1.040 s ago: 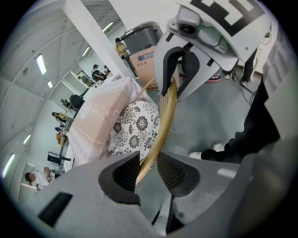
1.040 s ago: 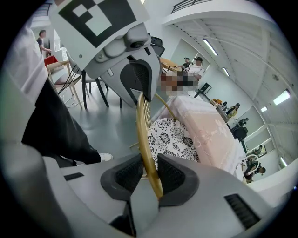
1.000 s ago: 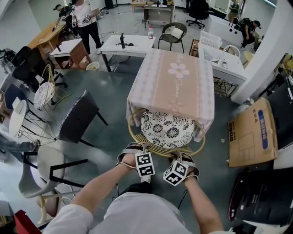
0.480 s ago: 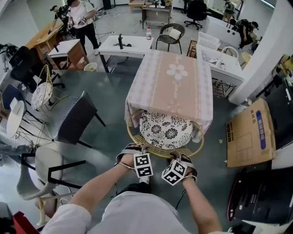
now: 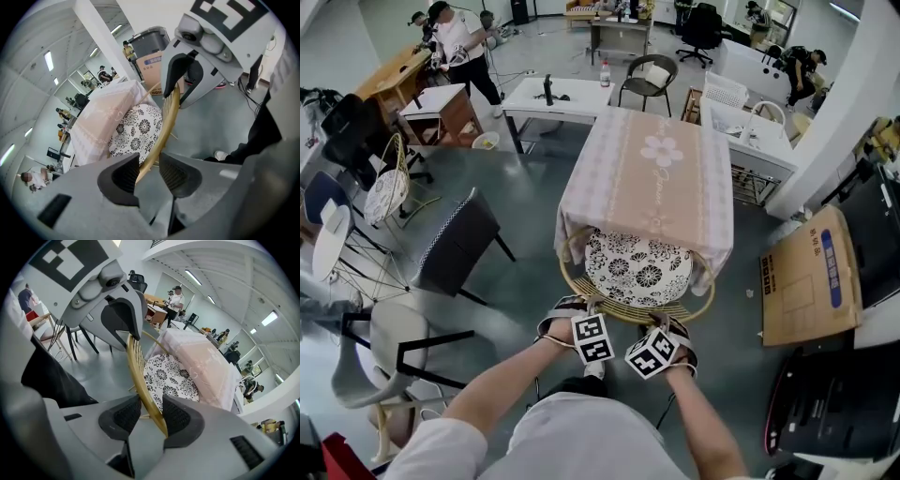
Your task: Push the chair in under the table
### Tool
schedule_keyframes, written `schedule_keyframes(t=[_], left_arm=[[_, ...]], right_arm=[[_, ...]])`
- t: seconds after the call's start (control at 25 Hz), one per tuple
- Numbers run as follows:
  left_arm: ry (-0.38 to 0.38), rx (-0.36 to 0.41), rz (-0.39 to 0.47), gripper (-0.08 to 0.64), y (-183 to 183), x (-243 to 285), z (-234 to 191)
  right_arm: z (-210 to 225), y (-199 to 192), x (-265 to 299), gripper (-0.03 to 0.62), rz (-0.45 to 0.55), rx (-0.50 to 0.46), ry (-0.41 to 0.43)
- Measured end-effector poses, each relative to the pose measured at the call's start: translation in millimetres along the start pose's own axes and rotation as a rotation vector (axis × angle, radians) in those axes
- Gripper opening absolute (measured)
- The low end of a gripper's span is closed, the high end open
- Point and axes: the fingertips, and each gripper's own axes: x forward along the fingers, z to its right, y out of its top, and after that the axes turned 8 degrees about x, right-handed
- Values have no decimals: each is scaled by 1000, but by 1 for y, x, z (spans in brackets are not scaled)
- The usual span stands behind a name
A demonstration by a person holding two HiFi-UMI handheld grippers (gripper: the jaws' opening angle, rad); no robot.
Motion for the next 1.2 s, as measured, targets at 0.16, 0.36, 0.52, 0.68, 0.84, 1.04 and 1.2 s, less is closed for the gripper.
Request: schedule_keyframes(t=[0.16, 0.36, 0.52, 0.68, 0.84, 1.04, 1.2], left_arm=[[28, -55, 23, 124, 0, -8, 0], [65, -123, 87, 124, 8, -18, 6], [84, -168, 126, 123, 14, -28, 11], [84, -273, 185, 123, 26, -44, 13], [76, -390, 256, 122, 40, -63, 15], [82, -572, 373, 92, 54, -95, 14], [118, -654, 423, 65, 57, -118, 18]], right_arm=[[0, 1, -6, 132, 11, 28, -21], [0, 3, -20, 130, 62, 137, -22], [-1, 7, -36, 99, 117, 213, -34], [-8, 13, -55, 91, 172, 336, 0], [-10, 24, -77, 79, 257, 460, 28], [-13, 36, -103, 62, 337, 558, 41], [-20, 40, -120, 48, 380, 589, 42]])
